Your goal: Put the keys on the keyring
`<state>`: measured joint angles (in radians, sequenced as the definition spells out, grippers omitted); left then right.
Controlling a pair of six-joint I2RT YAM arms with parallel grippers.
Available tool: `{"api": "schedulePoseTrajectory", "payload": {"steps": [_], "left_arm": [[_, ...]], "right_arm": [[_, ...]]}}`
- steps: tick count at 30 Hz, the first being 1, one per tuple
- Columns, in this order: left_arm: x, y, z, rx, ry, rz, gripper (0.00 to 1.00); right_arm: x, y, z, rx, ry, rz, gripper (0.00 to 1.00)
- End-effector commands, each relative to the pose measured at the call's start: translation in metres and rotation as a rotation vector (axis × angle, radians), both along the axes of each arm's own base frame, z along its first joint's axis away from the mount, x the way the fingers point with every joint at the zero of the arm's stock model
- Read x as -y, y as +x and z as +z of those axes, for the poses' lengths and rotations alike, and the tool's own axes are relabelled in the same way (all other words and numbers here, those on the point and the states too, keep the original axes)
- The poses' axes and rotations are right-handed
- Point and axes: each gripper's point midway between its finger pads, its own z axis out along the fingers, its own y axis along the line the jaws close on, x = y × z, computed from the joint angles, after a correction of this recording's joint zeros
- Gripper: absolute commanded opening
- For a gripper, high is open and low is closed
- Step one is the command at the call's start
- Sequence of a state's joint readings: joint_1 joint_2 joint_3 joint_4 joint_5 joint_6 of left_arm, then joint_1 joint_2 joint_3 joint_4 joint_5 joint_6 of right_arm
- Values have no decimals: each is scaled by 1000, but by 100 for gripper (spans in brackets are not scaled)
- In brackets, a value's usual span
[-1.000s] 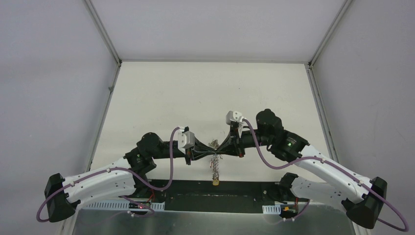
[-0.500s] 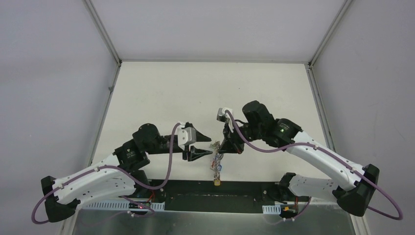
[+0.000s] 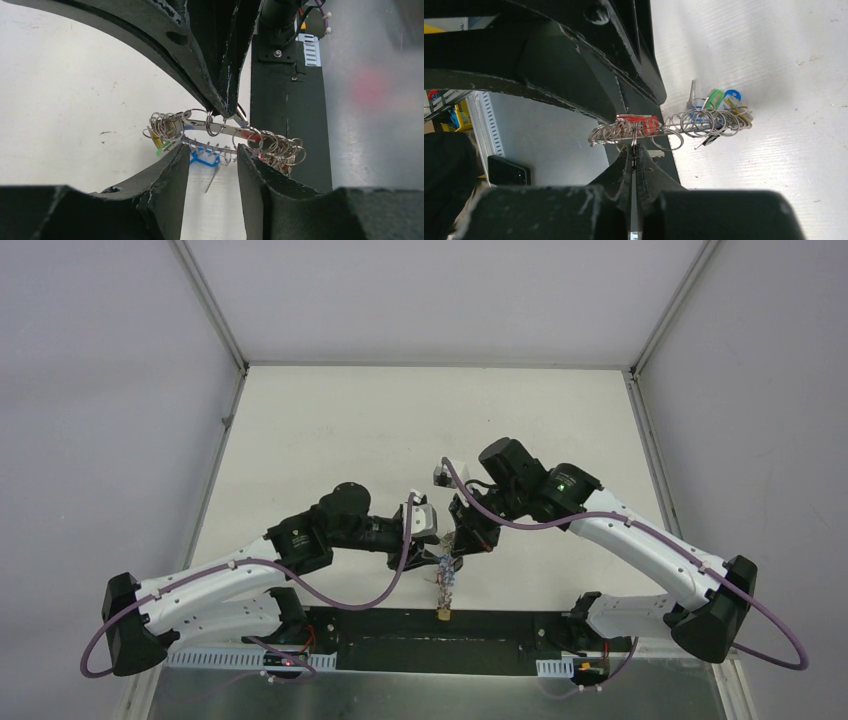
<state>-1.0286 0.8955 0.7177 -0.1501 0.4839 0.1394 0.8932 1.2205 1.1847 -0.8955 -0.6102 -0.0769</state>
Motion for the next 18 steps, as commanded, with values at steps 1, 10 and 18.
{"api": "schedulePoseTrajectory", "payload": {"steps": [1,10,18], "left_arm": [[9,-4,28,43,-80,-47,40],[19,-10,32,20,-123,-90,28],[20,-11,27,-11,-112,-93,16]], "right_arm": [[-9,0,29,19,87,19,0],[-10,-1,27,16,93,23,0],[-11,-1,26,16,92,22,0]]}}
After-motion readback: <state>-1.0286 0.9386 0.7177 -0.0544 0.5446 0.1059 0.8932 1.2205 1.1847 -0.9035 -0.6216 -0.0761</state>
